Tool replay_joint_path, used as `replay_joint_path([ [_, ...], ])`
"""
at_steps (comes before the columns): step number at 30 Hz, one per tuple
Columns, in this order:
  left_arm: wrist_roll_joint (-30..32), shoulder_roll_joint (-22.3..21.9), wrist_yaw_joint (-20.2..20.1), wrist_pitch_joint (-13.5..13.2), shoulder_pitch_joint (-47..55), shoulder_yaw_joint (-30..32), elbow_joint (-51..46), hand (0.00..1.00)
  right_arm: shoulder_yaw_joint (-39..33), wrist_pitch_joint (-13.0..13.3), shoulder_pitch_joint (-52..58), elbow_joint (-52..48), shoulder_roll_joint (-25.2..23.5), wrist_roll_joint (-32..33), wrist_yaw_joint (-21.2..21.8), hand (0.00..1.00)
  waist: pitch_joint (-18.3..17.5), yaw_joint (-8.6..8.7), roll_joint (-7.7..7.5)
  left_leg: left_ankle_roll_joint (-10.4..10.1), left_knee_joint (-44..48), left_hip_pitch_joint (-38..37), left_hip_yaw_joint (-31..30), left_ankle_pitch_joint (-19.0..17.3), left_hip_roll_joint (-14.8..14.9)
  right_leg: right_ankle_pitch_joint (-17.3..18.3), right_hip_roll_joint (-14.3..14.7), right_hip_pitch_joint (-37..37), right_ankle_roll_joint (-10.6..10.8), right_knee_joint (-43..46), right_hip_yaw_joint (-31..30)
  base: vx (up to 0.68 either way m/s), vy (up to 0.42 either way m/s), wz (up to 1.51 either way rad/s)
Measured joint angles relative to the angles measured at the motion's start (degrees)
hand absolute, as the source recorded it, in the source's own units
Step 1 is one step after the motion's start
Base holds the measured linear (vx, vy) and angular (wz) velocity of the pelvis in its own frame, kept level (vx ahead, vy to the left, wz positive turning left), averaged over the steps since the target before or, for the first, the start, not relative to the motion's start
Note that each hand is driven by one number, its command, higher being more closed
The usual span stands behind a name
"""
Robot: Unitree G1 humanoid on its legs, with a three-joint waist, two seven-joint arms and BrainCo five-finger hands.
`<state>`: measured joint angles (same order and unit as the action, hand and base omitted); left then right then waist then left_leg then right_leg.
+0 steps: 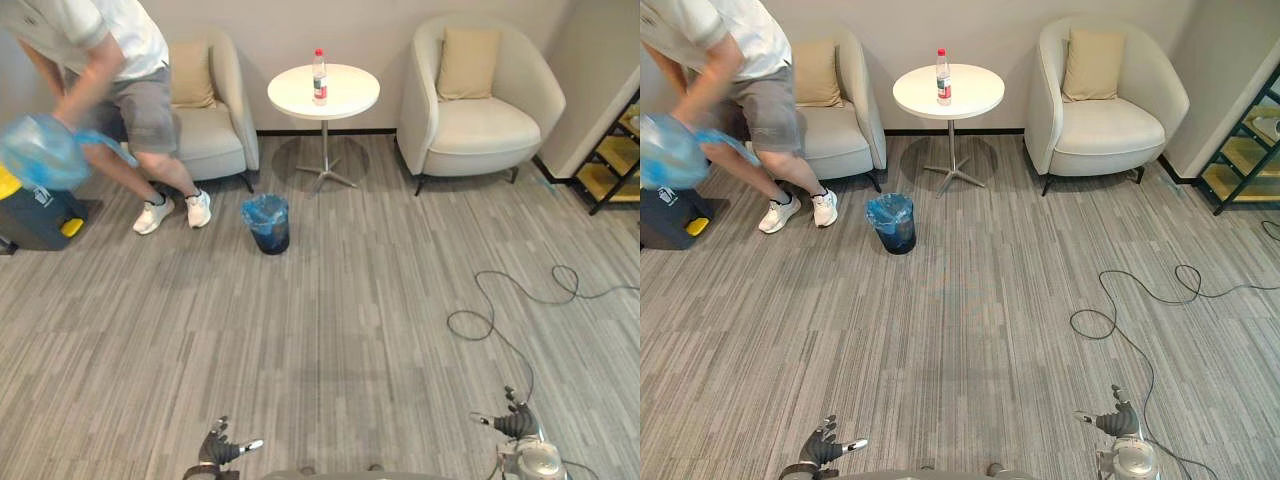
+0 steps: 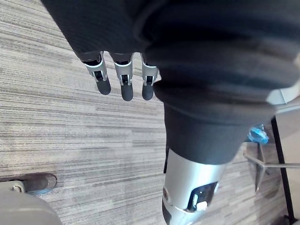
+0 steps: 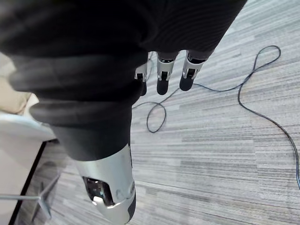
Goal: Gather rubbish on tea table into small bin, then transfer packed bag to large trash can.
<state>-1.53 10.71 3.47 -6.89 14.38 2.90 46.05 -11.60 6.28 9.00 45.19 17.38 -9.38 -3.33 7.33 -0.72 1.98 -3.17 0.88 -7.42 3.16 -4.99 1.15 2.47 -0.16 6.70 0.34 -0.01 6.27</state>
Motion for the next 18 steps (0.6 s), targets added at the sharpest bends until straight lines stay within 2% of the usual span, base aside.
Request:
replay_joint_path([
  [3, -0.2, 0.0, -0.9, -0.1, 0.0, 0.1, -0.2, 0.0, 1.2, 0.0, 0.3, 0.0, 1.3, 0.1, 0.9, 0.0, 0.2, 0.02, 0.49, 0.0, 0.0, -0.2, 0.0, 0.0, 0.0, 0.1, 0.0, 0.2, 0.2, 0.1, 0.1, -0.01, -0.006, 0.0],
  [8, -0.8, -0.1, -0.9, -0.2, 0.0, 0.1, -0.5, 0.0, 1.3, 0.0, 0.4, 0.7, 1.3, 0.5, 0.9, 0.0, 0.3, 0.11, 0.44, 0.0, 0.0, 0.1, 0.0, 0.0, 0.0, 0.2, -0.1, 0.0, 0.1, 0.3, 0.7, -0.05, -0.019, 0.05],
  [13, -2.1, -0.6, -0.8, -0.2, 0.0, 0.0, -0.5, 0.0, 1.4, -0.1, 0.4, 1.5, 0.6, 1.1, 0.8, 0.0, 0.4, 0.14, 0.25, 0.0, 0.1, 0.6, -0.4, 0.0, 0.0, 0.2, -0.2, -0.1, 0.1, 0.1, 1.5, -0.03, -0.017, 0.06],
  [18, -2.4, -0.6, -0.6, -0.2, -0.9, 0.0, -0.6, 0.0, 1.3, -0.1, -0.7, 1.8, -0.9, 4.6, -0.3, 0.0, 0.8, 0.13, 0.06, 0.4, 1.9, 3.6, 0.3, -0.3, 0.1, 0.2, -0.2, -2.2, 0.1, 0.4, 1.7, -0.01, -0.007, 0.02],
])
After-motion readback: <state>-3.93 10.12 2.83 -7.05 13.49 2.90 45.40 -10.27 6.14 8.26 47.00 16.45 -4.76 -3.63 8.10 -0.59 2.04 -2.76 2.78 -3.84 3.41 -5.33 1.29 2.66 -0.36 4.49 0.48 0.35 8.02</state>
